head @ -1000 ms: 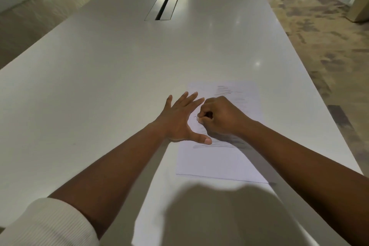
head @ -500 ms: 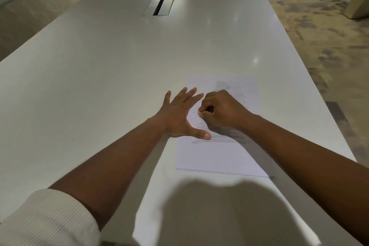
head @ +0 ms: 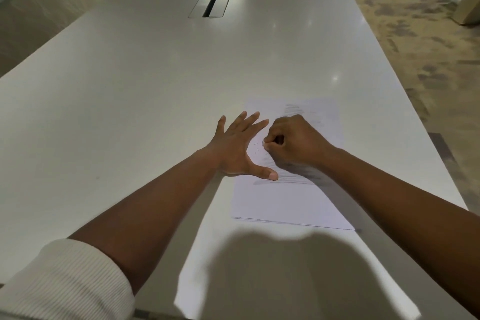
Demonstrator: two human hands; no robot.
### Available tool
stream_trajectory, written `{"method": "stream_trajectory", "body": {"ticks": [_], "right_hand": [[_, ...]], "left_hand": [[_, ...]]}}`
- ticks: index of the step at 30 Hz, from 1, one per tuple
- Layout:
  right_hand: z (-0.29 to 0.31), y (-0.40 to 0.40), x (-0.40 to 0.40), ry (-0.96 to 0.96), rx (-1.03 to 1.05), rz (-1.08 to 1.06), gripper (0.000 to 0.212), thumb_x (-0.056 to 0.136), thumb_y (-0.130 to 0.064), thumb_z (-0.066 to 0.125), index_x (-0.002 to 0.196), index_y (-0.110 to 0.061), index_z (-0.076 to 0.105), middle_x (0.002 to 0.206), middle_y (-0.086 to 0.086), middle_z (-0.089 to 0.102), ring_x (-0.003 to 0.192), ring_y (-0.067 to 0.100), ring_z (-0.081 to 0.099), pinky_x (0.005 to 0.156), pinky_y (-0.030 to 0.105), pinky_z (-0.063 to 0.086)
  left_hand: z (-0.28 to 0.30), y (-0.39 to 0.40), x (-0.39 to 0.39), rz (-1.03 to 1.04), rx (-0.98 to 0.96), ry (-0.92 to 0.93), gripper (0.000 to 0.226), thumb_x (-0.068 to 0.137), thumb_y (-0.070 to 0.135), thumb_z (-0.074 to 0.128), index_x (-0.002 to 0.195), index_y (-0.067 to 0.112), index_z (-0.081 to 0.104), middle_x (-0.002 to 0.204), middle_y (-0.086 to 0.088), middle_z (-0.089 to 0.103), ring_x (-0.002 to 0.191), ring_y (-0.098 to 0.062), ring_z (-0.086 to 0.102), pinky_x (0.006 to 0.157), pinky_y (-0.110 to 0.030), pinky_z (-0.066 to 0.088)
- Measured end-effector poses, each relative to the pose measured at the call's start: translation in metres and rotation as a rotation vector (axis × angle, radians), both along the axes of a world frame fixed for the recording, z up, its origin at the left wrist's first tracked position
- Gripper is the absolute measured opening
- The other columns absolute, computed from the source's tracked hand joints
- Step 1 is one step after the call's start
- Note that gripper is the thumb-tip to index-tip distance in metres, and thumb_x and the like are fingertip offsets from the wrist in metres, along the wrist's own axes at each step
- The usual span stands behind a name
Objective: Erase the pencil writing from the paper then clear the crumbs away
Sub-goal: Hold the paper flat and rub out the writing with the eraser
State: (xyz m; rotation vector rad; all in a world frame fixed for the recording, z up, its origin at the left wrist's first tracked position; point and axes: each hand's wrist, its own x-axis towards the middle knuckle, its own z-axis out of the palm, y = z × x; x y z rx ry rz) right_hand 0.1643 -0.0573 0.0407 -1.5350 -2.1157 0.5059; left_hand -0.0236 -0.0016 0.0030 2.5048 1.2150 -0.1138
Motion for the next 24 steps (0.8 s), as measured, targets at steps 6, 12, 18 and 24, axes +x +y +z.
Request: {"method": "stream_trajectory", "body": {"ticks": [6, 12, 18, 24], "right_hand": [[0.000, -0.010, 0.004, -0.015, -0.044, 0.077, 0.017, 0.082, -0.018, 0.066, 0.066, -0.014, 0.071, 0.066, -0.003, 0.064, 0.065, 0.010, 0.058, 0.061, 0.028, 0.048], [0.003, 0.011, 0.012, -0.043, 0.042, -0.058, 0.011, 0.082, -0.009, 0.068, 0.074, -0.005, 0.075, 0.073, 0.007, 0.067, 0.076, 0.022, 0.061, 0.071, 0.035, 0.050], [0.004, -0.020, -0.003, -0.008, -0.094, 0.162, 0.013, 0.082, -0.018, 0.069, 0.071, -0.018, 0.075, 0.070, -0.007, 0.064, 0.065, 0.007, 0.060, 0.059, 0.020, 0.046], [0.005, 0.009, 0.008, -0.020, 0.019, -0.042, 0.013, 0.082, -0.011, 0.068, 0.072, -0.007, 0.075, 0.072, 0.005, 0.068, 0.070, 0.017, 0.061, 0.067, 0.028, 0.047]], "left_hand": [[0.001, 0.000, 0.000, -0.003, 0.000, 0.012, 0.143, 0.046, 0.109, 0.044, 0.162, 0.043, -0.007, 0.171, 0.015, -0.017, 0.154, -0.009, -0.025, 0.121, -0.059, -0.018], [0.001, 0.000, -0.001, 0.001, -0.004, 0.008, 0.143, 0.046, 0.110, 0.044, 0.162, 0.043, -0.007, 0.171, 0.015, -0.017, 0.154, -0.009, -0.026, 0.121, -0.059, -0.019], [-0.001, 0.000, 0.000, -0.008, 0.016, 0.015, 0.144, 0.044, 0.108, 0.044, 0.162, 0.042, -0.007, 0.171, 0.014, -0.016, 0.155, -0.010, -0.025, 0.121, -0.058, -0.018], [0.002, -0.001, -0.001, 0.005, -0.007, 0.012, 0.144, 0.044, 0.111, 0.043, 0.162, 0.043, -0.008, 0.170, 0.015, -0.018, 0.154, -0.009, -0.026, 0.121, -0.059, -0.019]]}}
